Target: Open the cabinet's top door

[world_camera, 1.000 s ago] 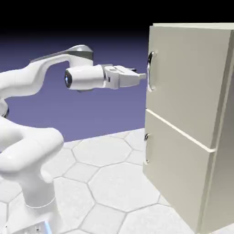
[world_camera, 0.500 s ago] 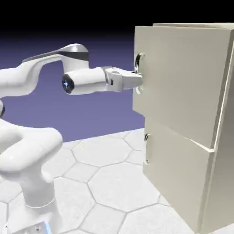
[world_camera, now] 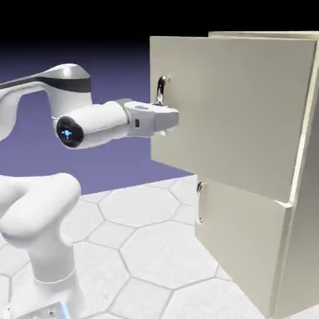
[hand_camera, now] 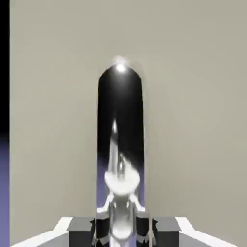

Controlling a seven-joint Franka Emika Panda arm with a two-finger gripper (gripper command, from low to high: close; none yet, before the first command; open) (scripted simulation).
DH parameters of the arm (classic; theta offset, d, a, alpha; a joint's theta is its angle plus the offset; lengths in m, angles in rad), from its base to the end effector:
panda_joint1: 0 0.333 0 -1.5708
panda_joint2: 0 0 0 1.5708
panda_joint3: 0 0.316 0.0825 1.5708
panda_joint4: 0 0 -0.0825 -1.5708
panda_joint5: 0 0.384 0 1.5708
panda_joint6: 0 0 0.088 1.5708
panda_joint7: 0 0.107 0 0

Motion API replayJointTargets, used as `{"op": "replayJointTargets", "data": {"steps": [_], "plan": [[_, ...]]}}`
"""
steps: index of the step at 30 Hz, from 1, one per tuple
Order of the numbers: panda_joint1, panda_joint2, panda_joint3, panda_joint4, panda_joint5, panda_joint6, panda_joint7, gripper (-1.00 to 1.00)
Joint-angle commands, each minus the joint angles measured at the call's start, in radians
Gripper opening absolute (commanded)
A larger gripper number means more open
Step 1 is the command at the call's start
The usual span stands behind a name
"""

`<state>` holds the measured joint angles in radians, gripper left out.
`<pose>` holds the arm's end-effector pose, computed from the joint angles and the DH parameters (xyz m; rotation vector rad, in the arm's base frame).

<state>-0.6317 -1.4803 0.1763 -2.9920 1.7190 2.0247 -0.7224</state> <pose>0.2164 -0.0349 0.5509 -1.7502 0.2419 -1.4088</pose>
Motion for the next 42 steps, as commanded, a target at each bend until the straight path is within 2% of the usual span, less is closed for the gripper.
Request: {"op": "replayJointTargets", "data": {"steps": [1, 11, 20, 32, 42], "plan": [[-0.002, 0.002, -0.036, -0.002, -0.033, -0.022, -0.004, -1.00], [-0.014, 0.104, -0.399, 0.044, -0.365, -0.266, -0.069, -1.00], [0.074, 0.322, -0.725, 0.215, -0.655, -0.519, -0.159, -1.00], [0.444, 0.638, -1.152, 0.620, -0.917, -0.887, -0.271, -1.00], [0.807, 0.735, -1.452, 0.912, -1.011, -1.095, -0.297, -1.00]]}}
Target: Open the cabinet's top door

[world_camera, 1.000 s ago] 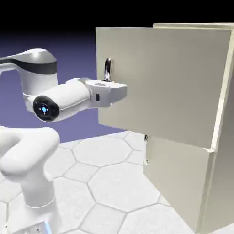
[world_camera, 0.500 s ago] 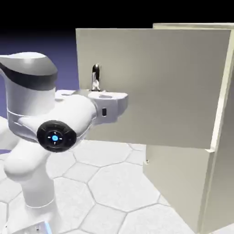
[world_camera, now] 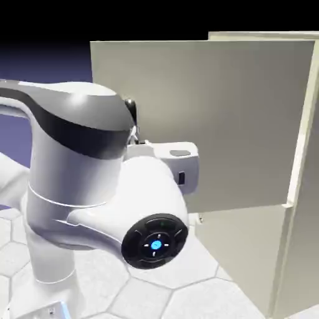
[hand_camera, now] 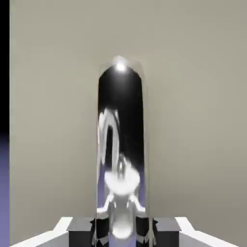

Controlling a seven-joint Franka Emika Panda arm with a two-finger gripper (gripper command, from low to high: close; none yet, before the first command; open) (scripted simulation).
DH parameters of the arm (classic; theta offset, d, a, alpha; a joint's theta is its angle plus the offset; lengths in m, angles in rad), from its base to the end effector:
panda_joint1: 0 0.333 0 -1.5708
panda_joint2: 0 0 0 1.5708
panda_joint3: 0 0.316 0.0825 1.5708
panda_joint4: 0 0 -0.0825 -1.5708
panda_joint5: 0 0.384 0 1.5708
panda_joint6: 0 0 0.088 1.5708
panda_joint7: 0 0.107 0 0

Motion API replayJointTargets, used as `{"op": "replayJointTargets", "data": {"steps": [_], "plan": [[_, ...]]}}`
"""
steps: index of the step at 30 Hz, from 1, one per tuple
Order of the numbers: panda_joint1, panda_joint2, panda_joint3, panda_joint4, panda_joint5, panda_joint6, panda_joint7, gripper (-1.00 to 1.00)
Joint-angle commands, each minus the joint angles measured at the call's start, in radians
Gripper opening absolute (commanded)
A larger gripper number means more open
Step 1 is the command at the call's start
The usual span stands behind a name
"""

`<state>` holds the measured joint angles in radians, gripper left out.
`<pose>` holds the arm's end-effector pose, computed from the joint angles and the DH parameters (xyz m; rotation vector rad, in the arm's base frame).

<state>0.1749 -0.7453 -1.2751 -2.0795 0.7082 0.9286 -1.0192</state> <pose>0.1425 -0.3488 0.5509 -1.5500 -0.4792 -0.7576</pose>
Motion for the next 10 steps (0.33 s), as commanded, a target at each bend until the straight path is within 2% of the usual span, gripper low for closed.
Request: {"op": "replayJointTargets", "data": {"steps": [1, 9, 10], "plan": [[0.036, 0.000, -0.027, 0.026, -0.007, -0.015, 0.002, -1.00], [0.323, -0.047, -0.215, 0.241, -0.063, -0.128, 0.051, -1.00], [0.323, -0.047, -0.215, 0.242, -0.063, -0.128, 0.051, 1.00]]}}
